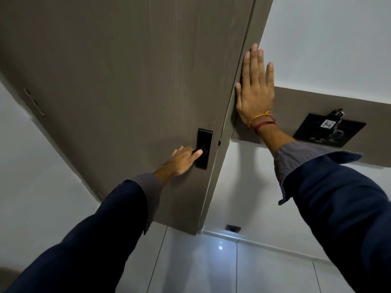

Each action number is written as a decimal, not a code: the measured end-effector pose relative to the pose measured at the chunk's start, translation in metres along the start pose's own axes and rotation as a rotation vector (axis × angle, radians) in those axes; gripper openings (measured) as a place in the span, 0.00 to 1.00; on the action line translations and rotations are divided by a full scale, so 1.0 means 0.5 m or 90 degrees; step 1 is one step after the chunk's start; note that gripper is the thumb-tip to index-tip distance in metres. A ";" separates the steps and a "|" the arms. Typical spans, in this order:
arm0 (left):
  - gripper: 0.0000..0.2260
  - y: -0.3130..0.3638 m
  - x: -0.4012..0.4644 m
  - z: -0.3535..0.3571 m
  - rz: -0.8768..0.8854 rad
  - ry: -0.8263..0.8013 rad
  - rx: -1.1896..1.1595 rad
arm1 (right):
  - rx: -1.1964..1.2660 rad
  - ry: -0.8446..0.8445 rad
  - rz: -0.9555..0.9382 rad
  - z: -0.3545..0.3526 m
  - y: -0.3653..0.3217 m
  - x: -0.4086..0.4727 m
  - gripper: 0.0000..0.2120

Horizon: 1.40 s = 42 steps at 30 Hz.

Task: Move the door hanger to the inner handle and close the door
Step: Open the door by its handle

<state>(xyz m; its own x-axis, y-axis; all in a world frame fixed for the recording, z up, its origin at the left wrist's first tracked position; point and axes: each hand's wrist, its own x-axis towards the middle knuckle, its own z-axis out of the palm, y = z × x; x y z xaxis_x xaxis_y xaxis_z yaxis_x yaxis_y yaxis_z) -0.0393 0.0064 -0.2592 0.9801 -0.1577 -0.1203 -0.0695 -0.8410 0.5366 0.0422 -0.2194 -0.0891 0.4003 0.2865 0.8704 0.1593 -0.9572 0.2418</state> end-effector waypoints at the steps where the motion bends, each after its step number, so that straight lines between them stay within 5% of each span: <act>1: 0.24 0.003 -0.008 -0.006 0.010 0.004 0.035 | 0.010 -0.010 0.003 -0.009 -0.001 -0.001 0.30; 16: 0.26 0.049 -0.128 -0.024 0.046 0.123 0.409 | 0.131 -0.189 -0.027 -0.091 0.006 -0.043 0.33; 28: 0.37 0.069 -0.260 0.023 -0.100 0.185 0.502 | 0.190 -0.242 -0.108 -0.127 0.014 -0.075 0.35; 34: 0.39 0.082 -0.328 0.046 -0.119 0.304 0.497 | 0.205 -0.260 -0.162 -0.132 -0.009 -0.087 0.35; 42: 0.37 0.207 -0.353 -0.052 -0.055 0.657 0.244 | 0.320 -0.339 -0.313 -0.127 -0.080 -0.111 0.32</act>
<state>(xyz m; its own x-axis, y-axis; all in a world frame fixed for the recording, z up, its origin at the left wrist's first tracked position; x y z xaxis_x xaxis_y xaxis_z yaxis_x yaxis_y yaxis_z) -0.2145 -0.0393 -0.1611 0.6564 0.2672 0.7055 0.1285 -0.9611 0.2445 -0.0438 -0.1996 -0.1196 0.5290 0.7628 0.3719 0.7524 -0.6242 0.2102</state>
